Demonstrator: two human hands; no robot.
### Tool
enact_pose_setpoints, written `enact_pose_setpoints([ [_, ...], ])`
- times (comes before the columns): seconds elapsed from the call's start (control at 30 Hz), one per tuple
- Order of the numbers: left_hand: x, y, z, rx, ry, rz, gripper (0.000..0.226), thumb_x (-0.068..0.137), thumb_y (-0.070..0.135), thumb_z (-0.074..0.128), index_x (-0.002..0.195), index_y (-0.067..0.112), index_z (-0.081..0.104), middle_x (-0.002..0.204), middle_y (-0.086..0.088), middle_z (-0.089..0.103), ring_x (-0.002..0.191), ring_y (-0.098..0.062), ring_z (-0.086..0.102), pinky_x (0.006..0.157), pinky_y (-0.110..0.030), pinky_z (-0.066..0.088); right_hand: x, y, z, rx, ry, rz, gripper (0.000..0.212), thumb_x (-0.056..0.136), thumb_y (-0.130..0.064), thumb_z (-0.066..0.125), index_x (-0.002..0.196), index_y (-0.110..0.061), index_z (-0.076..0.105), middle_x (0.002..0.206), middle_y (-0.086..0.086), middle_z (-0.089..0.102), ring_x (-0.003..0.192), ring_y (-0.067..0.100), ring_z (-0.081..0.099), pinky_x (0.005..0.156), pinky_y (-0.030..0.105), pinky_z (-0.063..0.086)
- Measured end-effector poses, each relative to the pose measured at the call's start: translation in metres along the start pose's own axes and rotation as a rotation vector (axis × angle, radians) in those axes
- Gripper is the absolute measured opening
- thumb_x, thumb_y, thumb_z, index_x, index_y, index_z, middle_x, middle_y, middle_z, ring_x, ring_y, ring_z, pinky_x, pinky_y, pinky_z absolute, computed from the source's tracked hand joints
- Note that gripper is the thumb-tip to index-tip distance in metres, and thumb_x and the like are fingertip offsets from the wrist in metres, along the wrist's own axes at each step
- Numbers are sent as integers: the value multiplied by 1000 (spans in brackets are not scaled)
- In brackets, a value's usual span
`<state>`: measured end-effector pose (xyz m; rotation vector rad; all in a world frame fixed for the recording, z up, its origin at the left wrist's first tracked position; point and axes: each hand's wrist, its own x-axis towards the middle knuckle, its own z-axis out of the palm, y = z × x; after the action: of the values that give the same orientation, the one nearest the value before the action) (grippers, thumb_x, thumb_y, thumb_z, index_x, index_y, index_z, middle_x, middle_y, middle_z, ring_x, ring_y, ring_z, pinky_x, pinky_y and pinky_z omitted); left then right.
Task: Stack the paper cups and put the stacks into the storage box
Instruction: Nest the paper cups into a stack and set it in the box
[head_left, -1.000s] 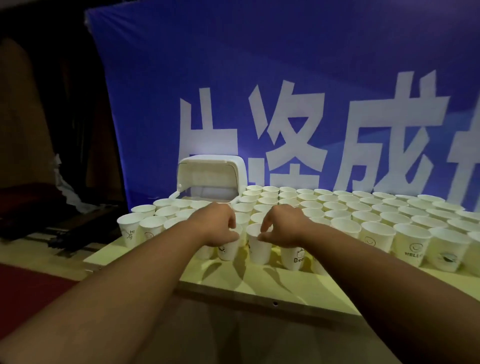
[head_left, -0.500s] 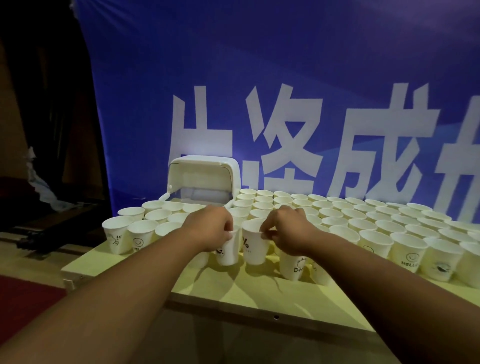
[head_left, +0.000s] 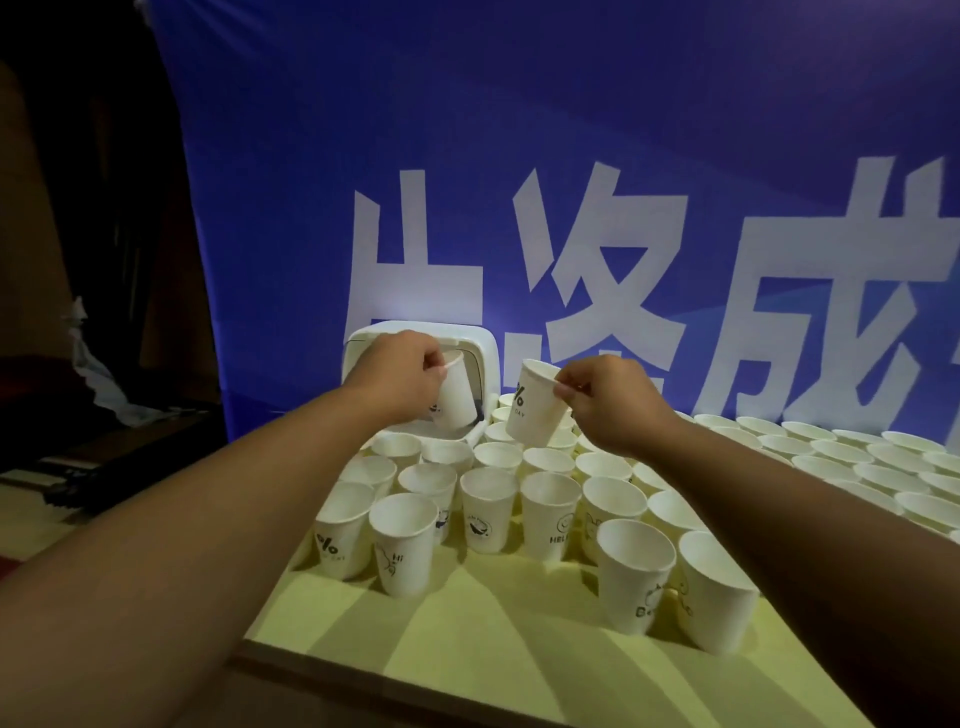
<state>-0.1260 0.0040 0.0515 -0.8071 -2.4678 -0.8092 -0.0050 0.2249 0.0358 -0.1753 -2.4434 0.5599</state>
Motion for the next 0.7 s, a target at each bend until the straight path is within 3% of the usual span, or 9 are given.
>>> enact_pose_setpoints([
  [0.23,36,-32,44,101,-146,-51,17,102,20,57,88,21,67,92,-3,68,81,-20,63,68,-32,47,47,-1,33,-32,31,5,24,94,-25,65,117,-20,71,108,-1,69,82,15,60,70,23,43],
  [0.37,48,-37,65,180,-238,-92,15,101,22,61,105,16,74,104,-6,69,92,-25,64,89,-39,56,73,-1,55,-48,58,6,24,94,-26,65,116,-20,72,106,0,70,80,15,60,69,19,42],
  [0.47,56,-40,77,177,-305,-141,21,100,20,62,116,12,74,112,-9,69,97,-27,66,95,-41,56,90,-5,73,-41,70,-3,22,94,-27,64,113,-21,74,99,-1,68,73,9,56,60,13,37],
  [0.6,60,-53,91,159,-413,-129,21,101,18,62,118,16,74,116,-8,66,100,-26,63,99,-40,55,106,-12,101,-43,35,-26,22,93,-24,65,113,-21,74,106,2,67,83,15,58,71,22,46],
  [0.7,60,-68,91,108,-403,-106,17,100,22,62,110,24,75,112,0,66,96,-21,62,95,-38,55,114,-19,123,-91,-19,-63,20,93,-22,65,110,-18,75,106,5,66,88,19,58,74,25,48],
])
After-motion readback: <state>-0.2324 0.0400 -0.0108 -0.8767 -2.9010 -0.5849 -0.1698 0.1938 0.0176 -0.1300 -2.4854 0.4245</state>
